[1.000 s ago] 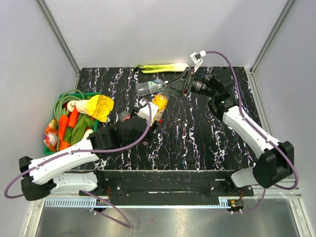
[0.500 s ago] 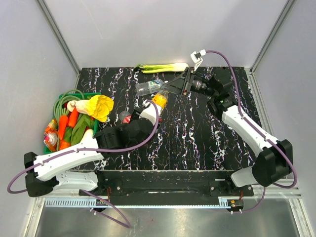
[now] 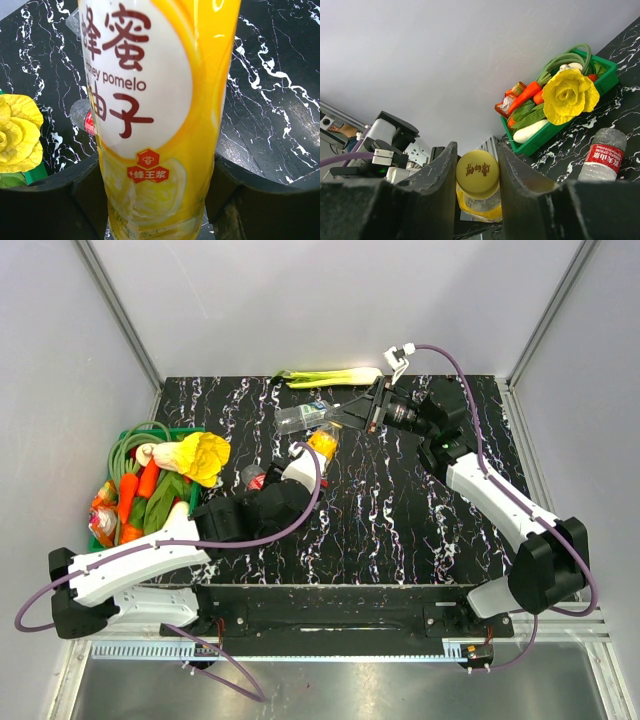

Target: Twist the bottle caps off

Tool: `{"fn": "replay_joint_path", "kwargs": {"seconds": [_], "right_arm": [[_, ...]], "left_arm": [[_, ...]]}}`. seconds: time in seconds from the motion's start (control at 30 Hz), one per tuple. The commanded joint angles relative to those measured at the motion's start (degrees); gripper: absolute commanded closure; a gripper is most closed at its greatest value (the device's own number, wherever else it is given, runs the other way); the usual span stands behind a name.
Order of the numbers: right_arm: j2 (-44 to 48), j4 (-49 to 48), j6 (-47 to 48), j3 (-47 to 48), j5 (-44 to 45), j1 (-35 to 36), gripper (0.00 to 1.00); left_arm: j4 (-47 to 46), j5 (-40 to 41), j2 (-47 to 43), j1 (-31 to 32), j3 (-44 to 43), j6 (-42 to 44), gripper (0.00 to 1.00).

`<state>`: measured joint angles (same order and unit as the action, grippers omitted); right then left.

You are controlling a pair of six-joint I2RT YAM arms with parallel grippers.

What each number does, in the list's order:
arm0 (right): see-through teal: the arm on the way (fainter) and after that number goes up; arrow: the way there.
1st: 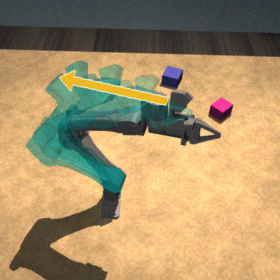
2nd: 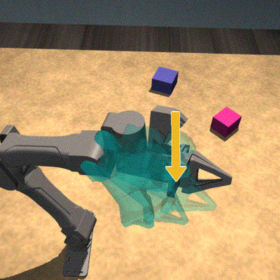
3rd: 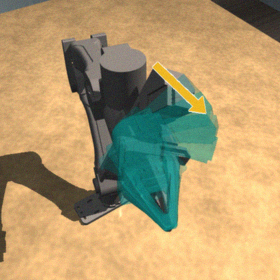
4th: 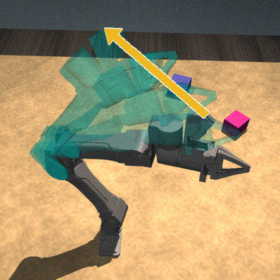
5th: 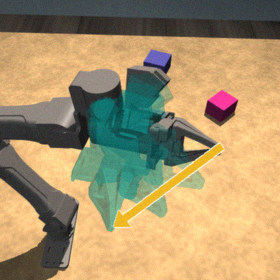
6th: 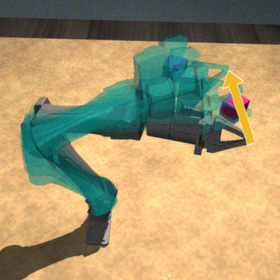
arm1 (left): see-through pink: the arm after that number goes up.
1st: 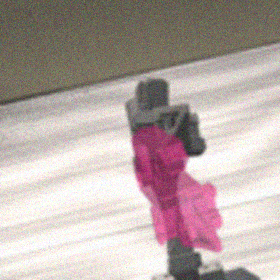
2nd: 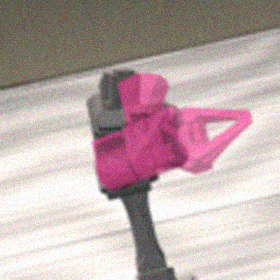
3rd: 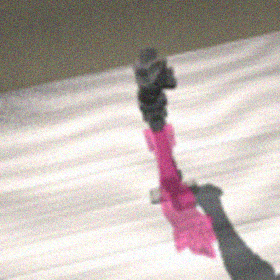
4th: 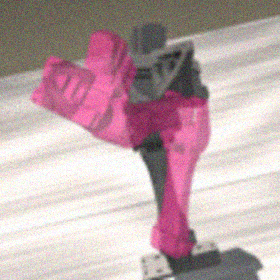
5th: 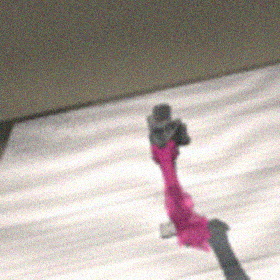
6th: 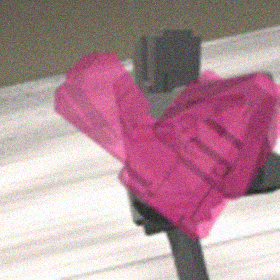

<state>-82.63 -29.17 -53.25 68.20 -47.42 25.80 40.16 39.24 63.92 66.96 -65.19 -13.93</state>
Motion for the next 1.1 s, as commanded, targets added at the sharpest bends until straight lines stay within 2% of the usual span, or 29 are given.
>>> {"fn": "replay_joint_path", "kwargs": {"seconds": [0.0, 0.13, 0.43, 0.63, 0.77, 0.87, 1.07], "right_arm": [[1.0, -2.9, -0.8, 0.0, -1.5, 0.5, 1.00], [1.1, -3.1, 0.2, -0.1, -2.9, 0.5, 1.00], [1.5, -4.9, 0.8, -1.9, -4.3, 0.5, 1.00], [1.2, -6.4, 0.2, -2.0, -6.7, 0.5, 1.00], [1.0, -10.0, -2.3, -1.8, -9.4, 0.5, 1.00], [0.7, -13.4, -4.1, -1.8, -11.2, 0.5, 1.00], [0.2, -20.3, -7.4, -1.6, -14.9, 0.5, 1.00]], "left_arm": [[-3.4, -2.1, -0.3, 0.1, 1.1, -0.2, 0.82], [-6.8, -8.5, -1.6, -1.6, 3.4, -0.8, 0.82], [-19.3, -35.2, -7.3, -13.6, 12.5, -3.4, 0.82], [-30.1, -58.7, -10.7, -22.5, 19.4, -7.0, 0.82], [-39.9, -73.8, -12.1, -26.2, 22.9, -10.7, 0.81], [-48.0, -81.8, -12.1, -27.6, 25.0, -14.4, 0.81], [-61.8, -91.3, -11.8, -28.7, 27.0, -21.6, 0.81]]}}
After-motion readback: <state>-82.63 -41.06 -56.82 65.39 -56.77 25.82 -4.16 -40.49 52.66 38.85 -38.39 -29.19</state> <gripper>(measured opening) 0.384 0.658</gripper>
